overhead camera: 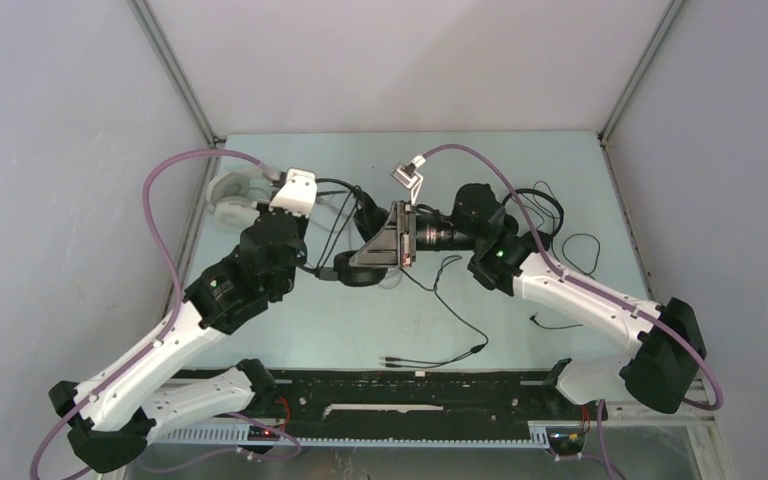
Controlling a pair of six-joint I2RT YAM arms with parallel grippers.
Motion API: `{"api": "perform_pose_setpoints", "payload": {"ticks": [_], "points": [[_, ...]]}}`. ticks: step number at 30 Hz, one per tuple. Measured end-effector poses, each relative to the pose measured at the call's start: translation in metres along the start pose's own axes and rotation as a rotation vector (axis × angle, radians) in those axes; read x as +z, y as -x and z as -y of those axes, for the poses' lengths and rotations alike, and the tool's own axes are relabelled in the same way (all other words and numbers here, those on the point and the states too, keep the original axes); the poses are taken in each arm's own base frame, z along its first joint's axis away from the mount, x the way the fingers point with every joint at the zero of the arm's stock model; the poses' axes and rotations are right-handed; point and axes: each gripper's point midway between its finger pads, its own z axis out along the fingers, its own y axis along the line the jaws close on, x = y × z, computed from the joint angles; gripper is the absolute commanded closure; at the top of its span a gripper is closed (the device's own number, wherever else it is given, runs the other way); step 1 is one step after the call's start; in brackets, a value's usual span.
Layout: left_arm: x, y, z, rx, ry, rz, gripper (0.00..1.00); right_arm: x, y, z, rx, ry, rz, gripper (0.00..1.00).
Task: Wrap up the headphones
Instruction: Wrap the headphones cable around the headphones.
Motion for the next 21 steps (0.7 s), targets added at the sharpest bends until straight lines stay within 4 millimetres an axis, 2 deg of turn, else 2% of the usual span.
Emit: {"api": "perform_pose_setpoints", "payload": {"ticks": [5, 9, 16, 21], "points": [[0.002, 0.006, -0.009, -0.085, 0.076, -0.019, 1.0, 0.008, -0.003, -0.012, -0.034, 0.03, -0.013, 0.85], [0.003, 0.009, -0.011, -0.137, 0.116, -0.038, 1.0, 0.012, -0.004, -0.014, -0.079, 0.026, -0.011, 0.84], [0.0, 0.013, -0.015, -0.272, 0.152, -0.049, 1.0, 0.02, -0.01, 0.007, -0.162, -0.088, 0.016, 0.84], [-0.001, 0.02, -0.016, -0.373, 0.159, -0.037, 1.0, 0.023, -0.012, 0.013, -0.234, -0.15, 0.044, 0.84]]}}
